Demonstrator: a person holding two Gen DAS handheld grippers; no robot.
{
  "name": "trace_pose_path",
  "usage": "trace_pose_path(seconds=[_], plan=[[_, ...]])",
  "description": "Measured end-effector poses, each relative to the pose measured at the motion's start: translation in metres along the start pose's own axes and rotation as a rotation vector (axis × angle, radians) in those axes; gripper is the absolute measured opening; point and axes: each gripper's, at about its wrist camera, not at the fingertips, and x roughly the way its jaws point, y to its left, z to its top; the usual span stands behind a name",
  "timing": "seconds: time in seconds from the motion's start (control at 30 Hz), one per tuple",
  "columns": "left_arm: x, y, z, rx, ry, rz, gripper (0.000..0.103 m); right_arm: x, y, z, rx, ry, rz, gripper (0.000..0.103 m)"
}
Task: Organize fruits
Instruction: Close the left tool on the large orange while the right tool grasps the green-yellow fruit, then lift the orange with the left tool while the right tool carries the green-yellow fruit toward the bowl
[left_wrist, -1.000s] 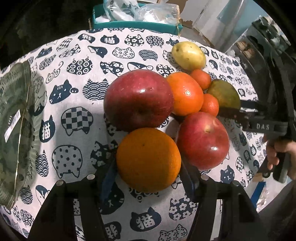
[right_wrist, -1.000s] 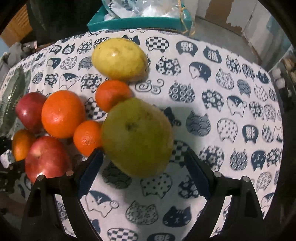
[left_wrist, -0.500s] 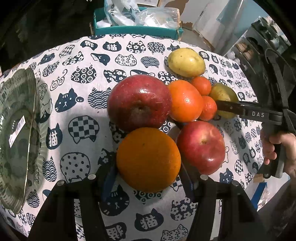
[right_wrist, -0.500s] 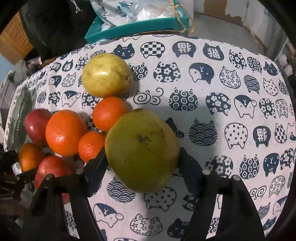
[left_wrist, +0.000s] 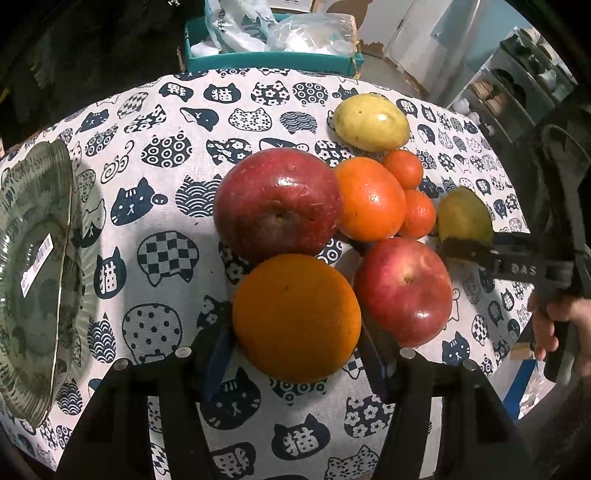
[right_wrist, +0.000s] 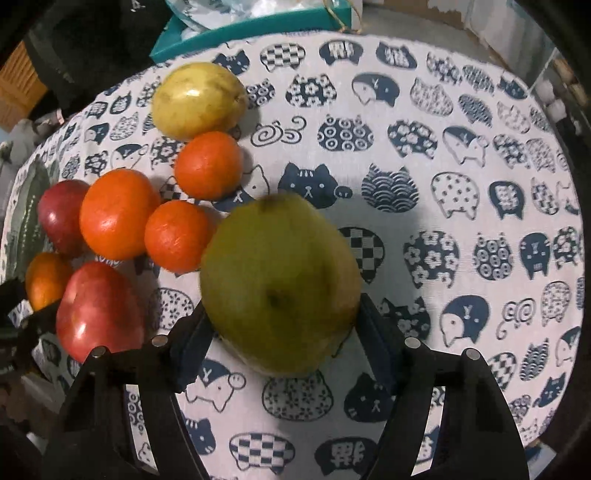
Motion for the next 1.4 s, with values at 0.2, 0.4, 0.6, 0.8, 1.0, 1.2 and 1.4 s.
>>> trace_pose_path(seconds=[0.2,0.4,0.6,0.8,1.0,1.2,1.4], plan=[[-0.007,0.009,-0.001,-0.018,-0.013,0.005,0.064,0.011,0.010,0.007,-0.039,-0.015,-0.014,0.073],[-0.009,0.016,-0.001,-0.038,-0.016,0.008,0.063,0.021,0.025,0.019,-0.079,0.003,-0.052,0.080],[-0.009,0.017,-0.001,-0.036,-0.016,0.007,0.064,0.018,0.029,0.023,-0.093,-0.010,-0.066,0.081],[-0.010,0.017,0.000,-0.036,-0.020,0.005,0.063,0.011,0.020,0.034,-0.073,-0.023,-0.038,0.074],[-0.014,0.016,0.001,-0.036,-0.033,0.012,0.063,-0.002,0.021,0.021,-0.061,-0.074,-0.100,0.073],[-0.027,0.014,0.000,-0.031,-0.067,0.008,0.063,-0.027,0.022,0.013,-0.026,-0.125,-0.116,0.073],[-0.042,0.015,0.000,-0.041,-0.101,0.005,0.063,-0.060,0.036,0.008,-0.038,-0.202,-0.128,0.073]])
